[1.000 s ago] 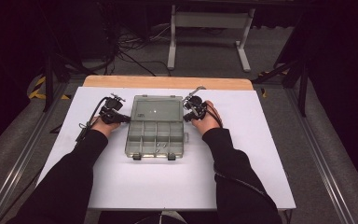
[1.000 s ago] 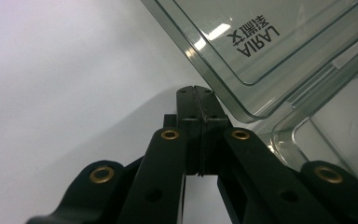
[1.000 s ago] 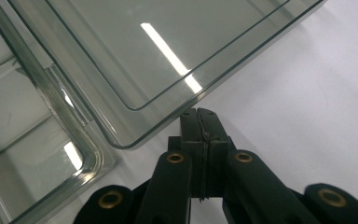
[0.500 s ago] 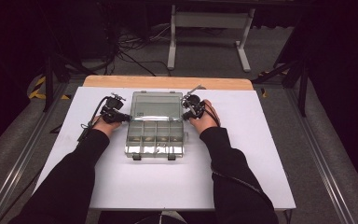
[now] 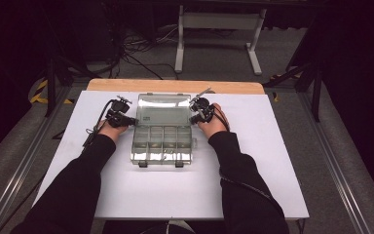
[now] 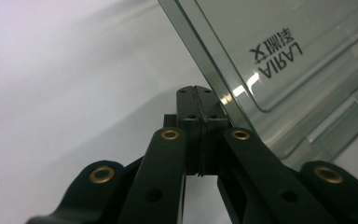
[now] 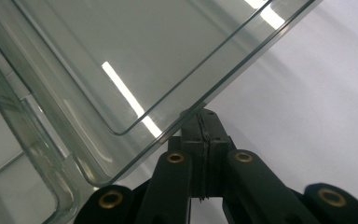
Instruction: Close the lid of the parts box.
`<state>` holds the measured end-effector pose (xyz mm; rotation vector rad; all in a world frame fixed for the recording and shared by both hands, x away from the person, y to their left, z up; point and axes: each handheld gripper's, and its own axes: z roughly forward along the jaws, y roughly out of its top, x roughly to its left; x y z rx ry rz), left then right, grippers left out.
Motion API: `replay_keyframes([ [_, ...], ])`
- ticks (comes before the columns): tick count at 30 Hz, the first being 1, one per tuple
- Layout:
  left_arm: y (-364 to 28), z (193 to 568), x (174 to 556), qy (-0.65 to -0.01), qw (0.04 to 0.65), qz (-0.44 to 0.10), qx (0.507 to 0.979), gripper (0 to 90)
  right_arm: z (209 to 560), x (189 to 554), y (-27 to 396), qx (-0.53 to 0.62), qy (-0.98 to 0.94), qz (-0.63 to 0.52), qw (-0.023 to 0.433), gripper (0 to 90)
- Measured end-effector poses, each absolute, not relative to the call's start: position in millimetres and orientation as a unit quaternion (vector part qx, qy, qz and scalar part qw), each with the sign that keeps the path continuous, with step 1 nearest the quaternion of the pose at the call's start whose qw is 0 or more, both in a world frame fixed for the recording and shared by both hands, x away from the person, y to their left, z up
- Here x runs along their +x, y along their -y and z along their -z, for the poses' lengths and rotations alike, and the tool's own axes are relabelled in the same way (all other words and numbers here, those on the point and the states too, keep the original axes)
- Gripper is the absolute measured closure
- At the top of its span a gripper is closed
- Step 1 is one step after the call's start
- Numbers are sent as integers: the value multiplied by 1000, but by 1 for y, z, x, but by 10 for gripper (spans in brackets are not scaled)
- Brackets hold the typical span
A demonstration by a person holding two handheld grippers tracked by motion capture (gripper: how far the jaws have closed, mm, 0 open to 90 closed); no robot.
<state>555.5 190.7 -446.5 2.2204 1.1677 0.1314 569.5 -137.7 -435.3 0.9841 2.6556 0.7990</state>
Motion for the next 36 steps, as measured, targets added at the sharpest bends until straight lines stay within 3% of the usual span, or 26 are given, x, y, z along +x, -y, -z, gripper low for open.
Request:
replay_keyframes([
  [36,-192,418,554,-428,334,-99,834,896,404,567,139,314,-889,-300,142,900],
])
